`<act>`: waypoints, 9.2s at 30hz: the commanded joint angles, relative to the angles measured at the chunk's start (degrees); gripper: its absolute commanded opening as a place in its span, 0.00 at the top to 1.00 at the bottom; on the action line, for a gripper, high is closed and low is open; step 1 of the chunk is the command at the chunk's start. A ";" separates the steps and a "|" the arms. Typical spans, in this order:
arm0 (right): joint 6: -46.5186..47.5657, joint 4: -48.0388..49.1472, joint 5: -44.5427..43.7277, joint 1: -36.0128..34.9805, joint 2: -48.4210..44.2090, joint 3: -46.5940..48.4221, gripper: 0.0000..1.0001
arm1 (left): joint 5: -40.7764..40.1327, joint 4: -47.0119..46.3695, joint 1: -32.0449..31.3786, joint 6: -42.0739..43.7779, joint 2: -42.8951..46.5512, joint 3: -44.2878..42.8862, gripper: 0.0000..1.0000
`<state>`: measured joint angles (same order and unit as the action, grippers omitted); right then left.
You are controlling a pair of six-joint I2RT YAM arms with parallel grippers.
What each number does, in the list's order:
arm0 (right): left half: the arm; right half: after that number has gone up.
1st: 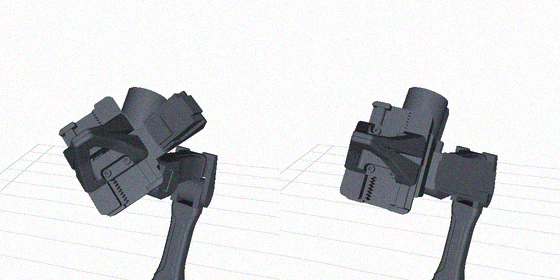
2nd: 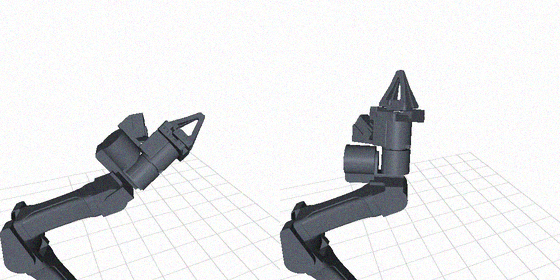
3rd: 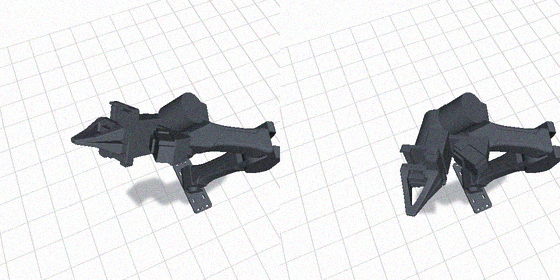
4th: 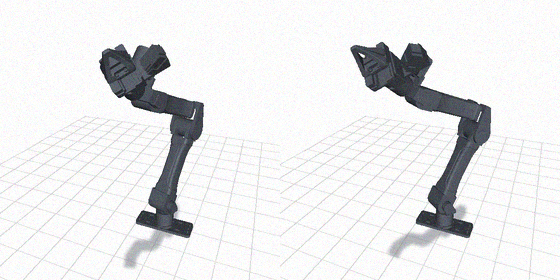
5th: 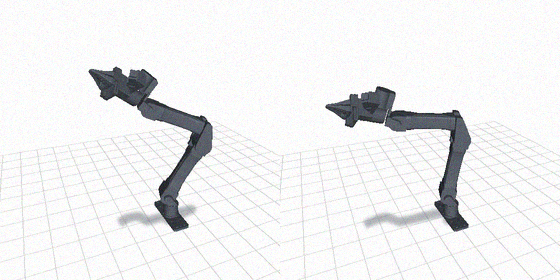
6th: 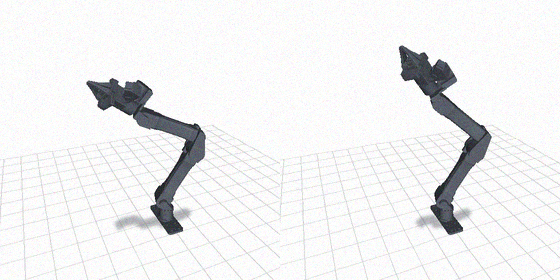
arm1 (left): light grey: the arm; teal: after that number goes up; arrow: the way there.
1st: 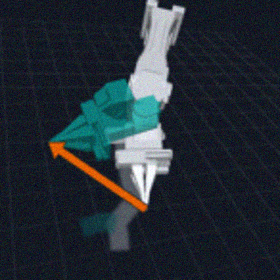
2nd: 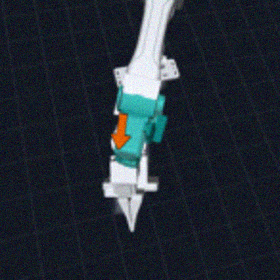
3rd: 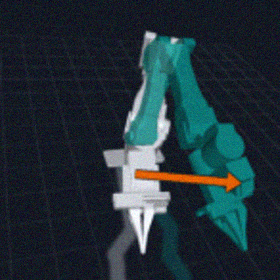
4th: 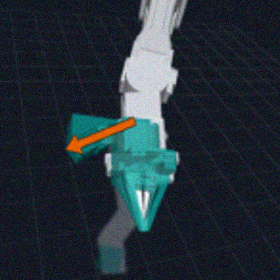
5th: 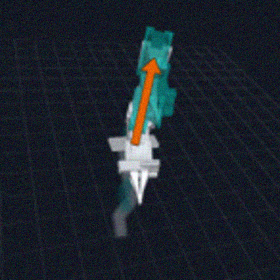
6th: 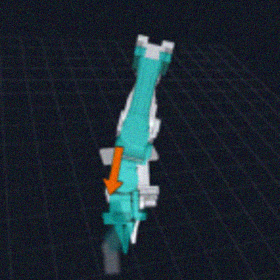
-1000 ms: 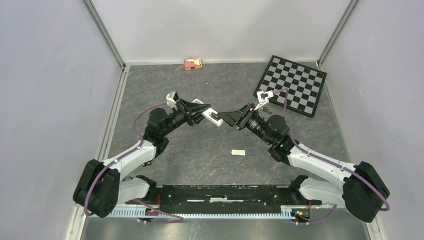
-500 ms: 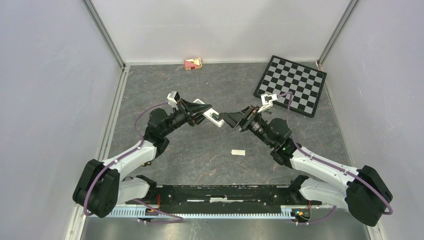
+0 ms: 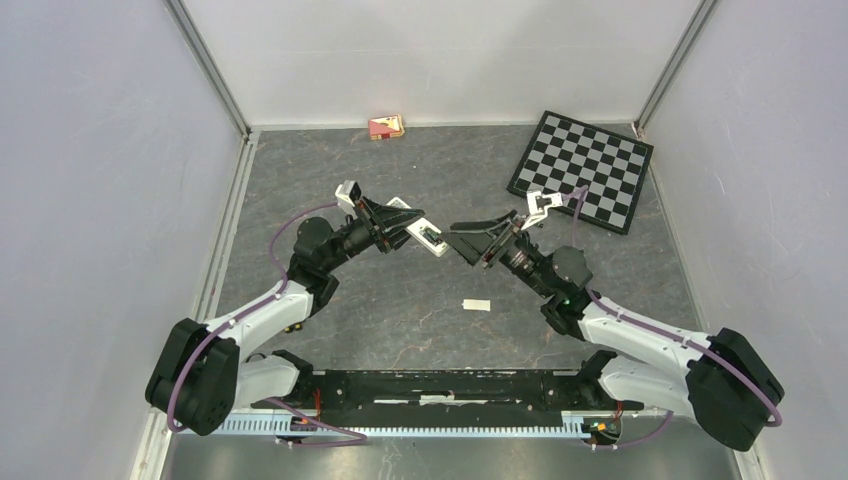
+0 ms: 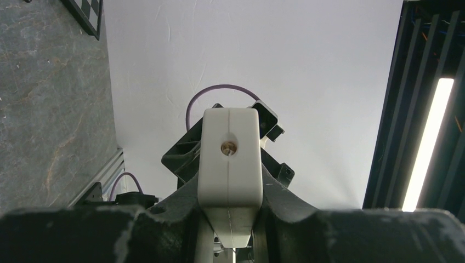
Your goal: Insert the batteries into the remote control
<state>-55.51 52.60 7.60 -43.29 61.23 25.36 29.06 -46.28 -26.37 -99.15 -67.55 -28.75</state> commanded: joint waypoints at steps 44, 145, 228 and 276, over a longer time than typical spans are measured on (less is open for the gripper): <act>-9.48 17.15 8.28 -0.39 6.74 -0.10 0.11 | 3.30 -0.12 -0.08 6.53 3.03 -3.19 0.98; 34.41 -44.85 -1.00 1.72 0.08 9.40 0.13 | -17.94 2.01 -4.24 36.01 -31.32 -7.57 0.98; 80.21 -74.16 -2.60 -3.56 30.27 20.91 0.64 | -5.42 26.00 1.47 42.44 1.31 9.60 0.39; 74.77 -80.63 3.68 -1.62 29.54 27.64 0.67 | -3.66 18.02 -3.61 42.75 -4.42 11.00 0.41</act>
<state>18.90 -30.65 9.04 -45.19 93.54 53.49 24.23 -24.01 -28.82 -54.72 -70.67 -17.58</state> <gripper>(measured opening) 0.331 0.583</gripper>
